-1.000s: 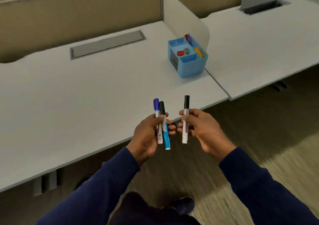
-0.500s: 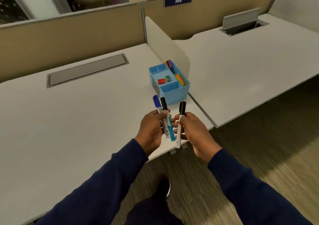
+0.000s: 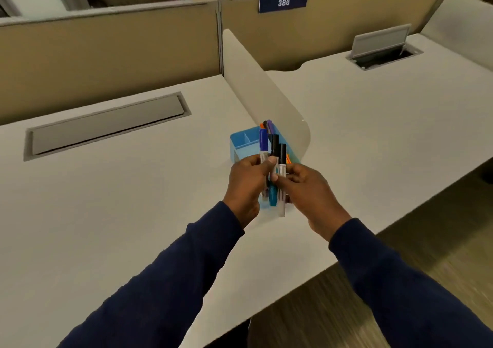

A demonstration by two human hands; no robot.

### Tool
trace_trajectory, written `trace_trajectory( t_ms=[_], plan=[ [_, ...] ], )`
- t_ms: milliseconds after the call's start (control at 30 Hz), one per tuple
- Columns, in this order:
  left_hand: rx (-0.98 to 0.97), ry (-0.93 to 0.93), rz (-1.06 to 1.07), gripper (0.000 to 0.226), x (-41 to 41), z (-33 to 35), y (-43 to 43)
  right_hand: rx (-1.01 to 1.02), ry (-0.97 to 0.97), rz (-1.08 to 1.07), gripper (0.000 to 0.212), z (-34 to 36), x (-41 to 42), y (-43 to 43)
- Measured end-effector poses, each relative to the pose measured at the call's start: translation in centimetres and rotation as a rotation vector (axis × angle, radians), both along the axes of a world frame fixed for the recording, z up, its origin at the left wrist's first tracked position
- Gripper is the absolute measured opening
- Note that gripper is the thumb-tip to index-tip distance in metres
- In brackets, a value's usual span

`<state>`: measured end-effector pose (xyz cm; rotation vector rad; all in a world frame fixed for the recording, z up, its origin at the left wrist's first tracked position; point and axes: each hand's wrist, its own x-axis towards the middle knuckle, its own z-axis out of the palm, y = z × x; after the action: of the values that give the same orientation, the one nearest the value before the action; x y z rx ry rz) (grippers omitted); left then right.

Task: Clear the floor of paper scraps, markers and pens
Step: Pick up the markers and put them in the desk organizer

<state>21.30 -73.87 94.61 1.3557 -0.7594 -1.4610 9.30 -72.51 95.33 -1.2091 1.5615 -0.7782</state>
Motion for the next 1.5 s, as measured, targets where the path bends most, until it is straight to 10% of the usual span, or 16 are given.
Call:
trace_trajectory(
  t_ms=[500, 1500],
  plan=[
    [-0.21, -0.23, 0.198, 0.011, 3.8, -1.8, -14.8, -0.202, -0.13, -0.211, 0.011, -1.3, 2.5, -16.2],
    [-0.222, -0.791, -0.038, 0.025, 4.2, -9.1, -15.2, -0.291, 0.385, 0.138, 0.024, -6.2, 3.4, -18.2]
  ],
)
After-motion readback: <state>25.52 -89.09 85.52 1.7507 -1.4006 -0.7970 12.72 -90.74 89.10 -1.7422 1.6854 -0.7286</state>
